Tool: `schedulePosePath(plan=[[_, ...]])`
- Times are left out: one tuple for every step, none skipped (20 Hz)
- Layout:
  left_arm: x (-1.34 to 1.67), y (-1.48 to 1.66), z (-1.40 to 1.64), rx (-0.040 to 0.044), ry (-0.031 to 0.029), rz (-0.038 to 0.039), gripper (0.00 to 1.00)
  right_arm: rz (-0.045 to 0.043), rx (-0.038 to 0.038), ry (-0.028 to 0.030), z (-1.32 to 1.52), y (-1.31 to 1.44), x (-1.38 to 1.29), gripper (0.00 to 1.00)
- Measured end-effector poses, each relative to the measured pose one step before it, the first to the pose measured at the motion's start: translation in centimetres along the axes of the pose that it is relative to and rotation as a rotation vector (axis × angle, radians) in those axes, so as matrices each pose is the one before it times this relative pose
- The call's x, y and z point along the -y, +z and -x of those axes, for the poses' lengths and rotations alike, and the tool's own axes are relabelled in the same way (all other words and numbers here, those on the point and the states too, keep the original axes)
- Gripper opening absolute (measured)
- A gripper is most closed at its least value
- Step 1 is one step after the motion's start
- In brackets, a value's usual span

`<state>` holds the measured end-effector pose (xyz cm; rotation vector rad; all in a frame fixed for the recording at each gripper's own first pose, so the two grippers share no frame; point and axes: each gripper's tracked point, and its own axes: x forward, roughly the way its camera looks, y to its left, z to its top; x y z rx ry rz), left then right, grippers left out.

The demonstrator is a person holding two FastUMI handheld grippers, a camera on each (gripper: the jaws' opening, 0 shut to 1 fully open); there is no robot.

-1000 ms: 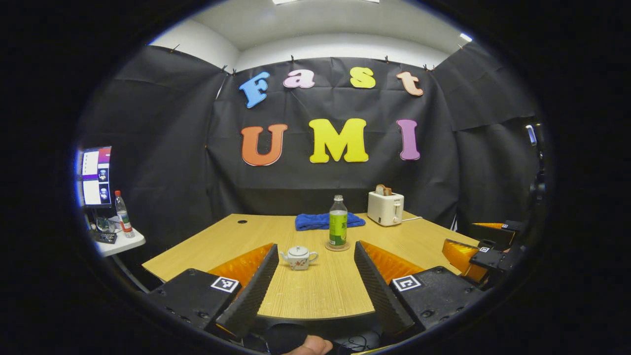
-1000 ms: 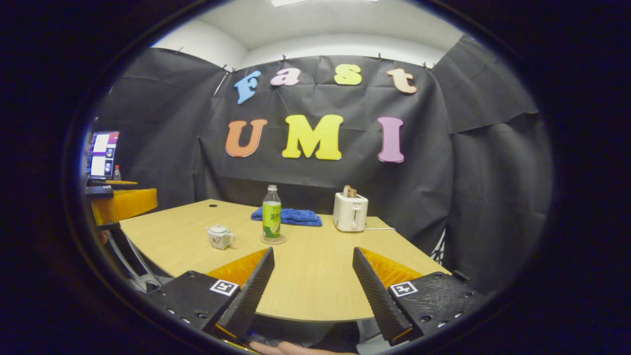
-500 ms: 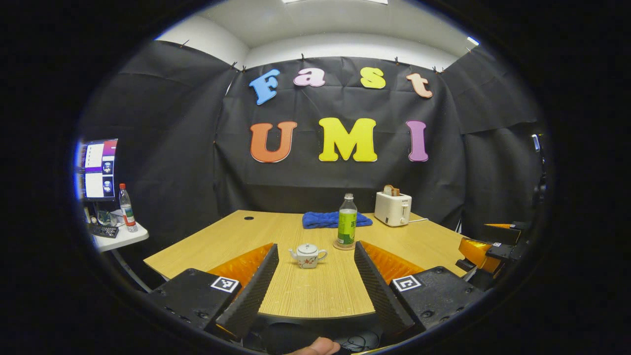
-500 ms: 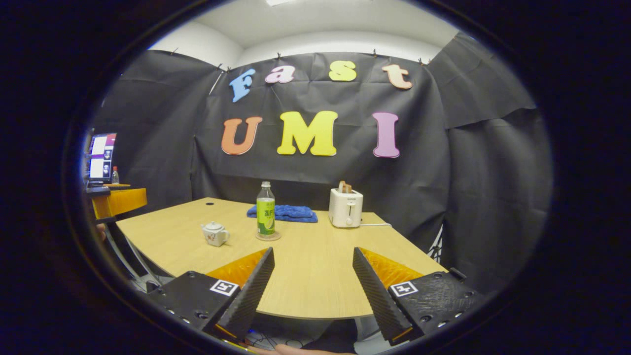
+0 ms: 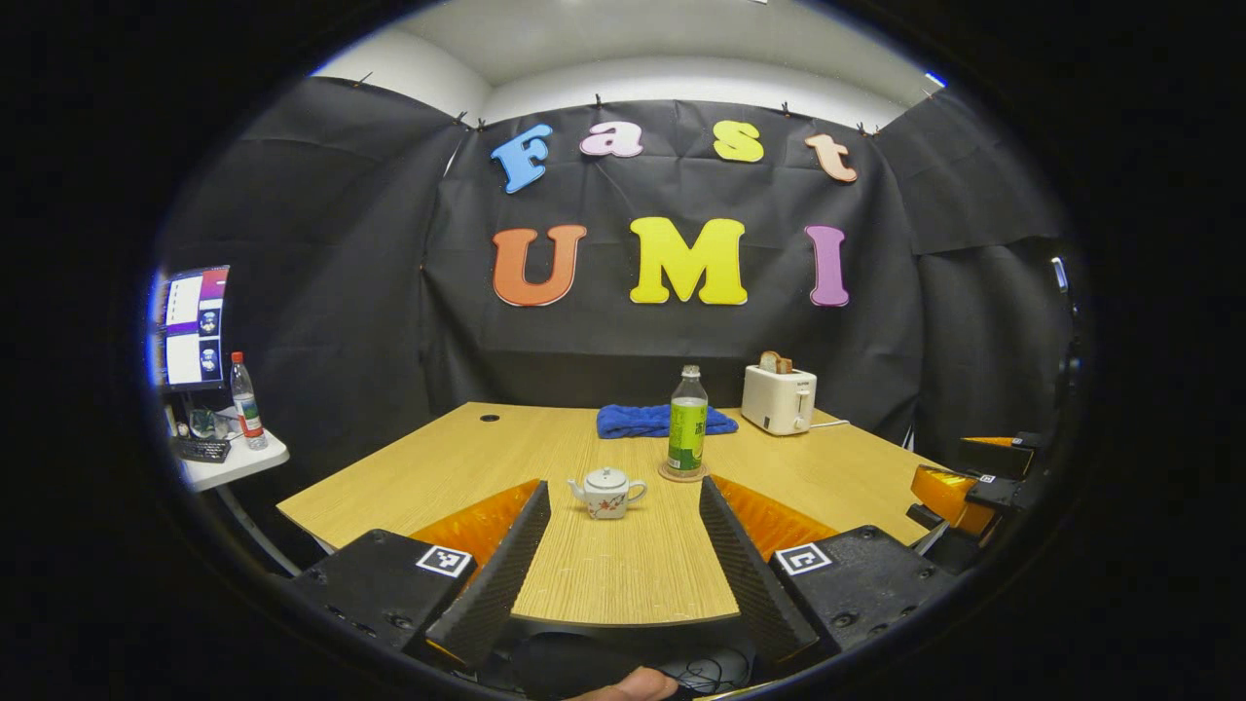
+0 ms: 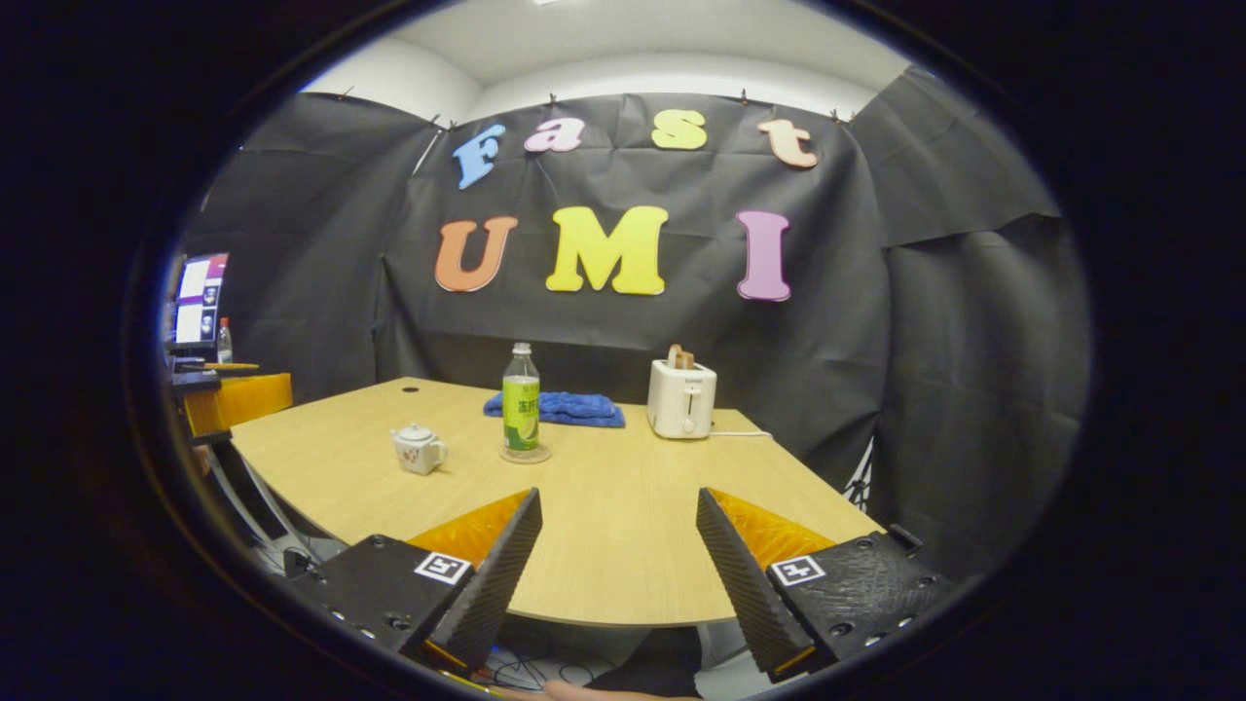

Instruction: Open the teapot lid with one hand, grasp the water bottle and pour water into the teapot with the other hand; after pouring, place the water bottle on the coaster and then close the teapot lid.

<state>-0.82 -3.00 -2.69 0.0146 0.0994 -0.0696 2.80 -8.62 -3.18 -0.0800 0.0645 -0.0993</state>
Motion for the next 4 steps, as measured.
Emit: schedulePosePath(plan=[[-0.025, -0.240, -0.138, -0.00461, 0.00284, -0.00434, 0.97, -0.00360, -0.01143, -0.00659, -0.212, -0.330, 0.275, 0.95], [-0.073, -0.082, -0.074, -0.00147, 0.00254, -0.00268, 0.97, -0.01082, -0.00807, 0.00132, -0.090, -0.106, 0.069, 0.99], [-0.042, -0.012, -0.046, 0.00157, 0.00050, -0.00021, 0.97, -0.00458, -0.00001, 0.00564, 0.000, 0.047, -0.137, 0.99], [-0.042, -0.047, -0.061, -0.00102, 0.00056, -0.00020, 0.97, 0.00515, 0.00395, -0.00298, 0.019, 0.190, 0.137, 0.96]])
